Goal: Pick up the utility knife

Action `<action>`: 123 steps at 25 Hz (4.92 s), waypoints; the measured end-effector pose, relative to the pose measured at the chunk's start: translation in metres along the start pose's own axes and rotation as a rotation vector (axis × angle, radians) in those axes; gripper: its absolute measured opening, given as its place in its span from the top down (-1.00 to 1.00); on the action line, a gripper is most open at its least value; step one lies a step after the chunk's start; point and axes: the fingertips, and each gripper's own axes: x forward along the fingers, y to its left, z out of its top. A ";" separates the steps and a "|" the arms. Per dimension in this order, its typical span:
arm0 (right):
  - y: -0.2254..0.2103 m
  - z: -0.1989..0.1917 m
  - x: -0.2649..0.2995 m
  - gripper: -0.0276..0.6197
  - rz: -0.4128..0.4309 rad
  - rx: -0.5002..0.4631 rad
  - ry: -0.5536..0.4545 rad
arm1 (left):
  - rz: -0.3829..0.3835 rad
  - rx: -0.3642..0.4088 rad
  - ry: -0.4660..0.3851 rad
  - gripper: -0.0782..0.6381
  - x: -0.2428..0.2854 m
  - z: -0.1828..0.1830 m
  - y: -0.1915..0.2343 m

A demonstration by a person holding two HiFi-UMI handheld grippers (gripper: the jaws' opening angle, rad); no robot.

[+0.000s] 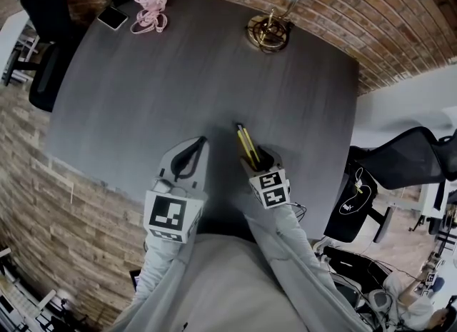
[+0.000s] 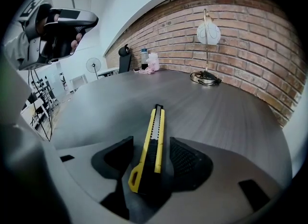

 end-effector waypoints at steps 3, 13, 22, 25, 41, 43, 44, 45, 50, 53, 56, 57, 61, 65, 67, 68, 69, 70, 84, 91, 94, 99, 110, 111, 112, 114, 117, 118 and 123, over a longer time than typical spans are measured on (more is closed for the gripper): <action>-0.002 0.000 0.000 0.16 -0.007 0.011 0.005 | -0.001 0.001 0.000 0.73 0.000 0.000 0.001; -0.005 0.000 -0.001 0.50 -0.034 0.025 0.036 | -0.003 -0.006 -0.007 0.73 -0.003 -0.001 0.005; -0.005 0.008 -0.007 0.51 -0.043 0.020 0.010 | -0.003 -0.002 -0.012 0.73 -0.005 0.004 0.008; -0.004 0.016 -0.012 0.52 -0.048 0.021 -0.017 | -0.003 0.002 -0.020 0.73 -0.005 0.007 0.007; -0.022 0.085 -0.072 0.52 -0.142 0.023 -0.249 | -0.024 0.054 -0.079 0.73 -0.009 0.041 -0.003; -0.027 0.094 -0.084 0.52 -0.155 0.039 -0.286 | -0.030 0.064 -0.087 0.73 -0.008 0.046 -0.006; -0.029 0.099 -0.090 0.52 -0.160 0.050 -0.305 | -0.034 0.069 -0.091 0.73 -0.008 0.048 -0.008; -0.032 0.103 -0.095 0.52 -0.166 0.060 -0.326 | -0.037 0.074 -0.095 0.73 -0.007 0.050 -0.010; -0.042 0.127 -0.128 0.52 -0.204 0.078 -0.424 | -0.059 0.101 -0.117 0.73 -0.003 0.062 -0.018; -0.048 0.137 -0.151 0.52 -0.234 0.078 -0.480 | -0.074 0.116 -0.127 0.73 -0.001 0.069 -0.025; -0.054 0.146 -0.175 0.52 -0.262 0.087 -0.538 | -0.088 0.129 -0.134 0.73 0.001 0.074 -0.032; -0.056 0.149 -0.183 0.52 -0.273 0.087 -0.556 | -0.092 0.134 -0.137 0.73 0.001 0.076 -0.034; -0.062 0.157 -0.214 0.52 -0.318 0.078 -0.625 | -0.110 0.152 -0.154 0.73 0.003 0.084 -0.044; -0.063 0.164 -0.243 0.52 -0.349 0.059 -0.682 | -0.121 0.163 -0.166 0.73 0.001 0.090 -0.053; -0.063 0.165 -0.256 0.52 -0.365 0.056 -0.708 | -0.126 0.169 -0.170 0.73 0.000 0.091 -0.057; -0.063 0.166 -0.262 0.52 -0.371 0.054 -0.721 | -0.127 0.171 -0.172 0.73 -0.001 0.092 -0.059; -0.062 0.166 -0.267 0.52 -0.377 0.052 -0.732 | -0.128 0.171 -0.172 0.73 -0.002 0.092 -0.059; -0.061 0.167 -0.272 0.52 -0.383 0.049 -0.742 | -0.130 0.173 -0.172 0.73 -0.003 0.092 -0.060; -0.055 0.156 -0.289 0.52 -0.429 0.065 -0.752 | -0.144 0.177 -0.160 0.73 -0.007 0.088 -0.058; -0.059 0.158 -0.290 0.52 -0.434 0.083 -0.758 | -0.151 0.168 -0.152 0.73 -0.001 0.086 -0.057; -0.061 0.157 -0.288 0.52 -0.431 0.091 -0.757 | -0.148 0.165 -0.148 0.73 0.002 0.085 -0.056; -0.063 0.157 -0.285 0.52 -0.420 0.103 -0.749 | -0.138 0.159 -0.145 0.73 0.004 0.085 -0.054; -0.065 0.162 -0.279 0.52 -0.398 0.100 -0.752 | -0.116 0.157 -0.141 0.73 0.006 0.086 -0.047; -0.066 0.163 -0.280 0.52 -0.395 0.100 -0.754 | -0.116 0.157 -0.142 0.73 0.006 0.087 -0.046; -0.066 0.164 -0.280 0.52 -0.394 0.099 -0.756 | -0.115 0.158 -0.142 0.73 0.006 0.087 -0.046; -0.066 0.165 -0.279 0.52 -0.391 0.097 -0.758 | -0.114 0.158 -0.142 0.73 0.007 0.087 -0.046; -0.067 0.166 -0.278 0.52 -0.389 0.099 -0.761 | -0.114 0.159 -0.141 0.73 0.009 0.087 -0.045; -0.068 0.167 -0.278 0.52 -0.388 0.100 -0.763 | -0.113 0.159 -0.142 0.73 0.009 0.087 -0.045; -0.069 0.168 -0.279 0.52 -0.387 0.100 -0.772 | -0.112 0.160 -0.146 0.73 0.010 0.088 -0.045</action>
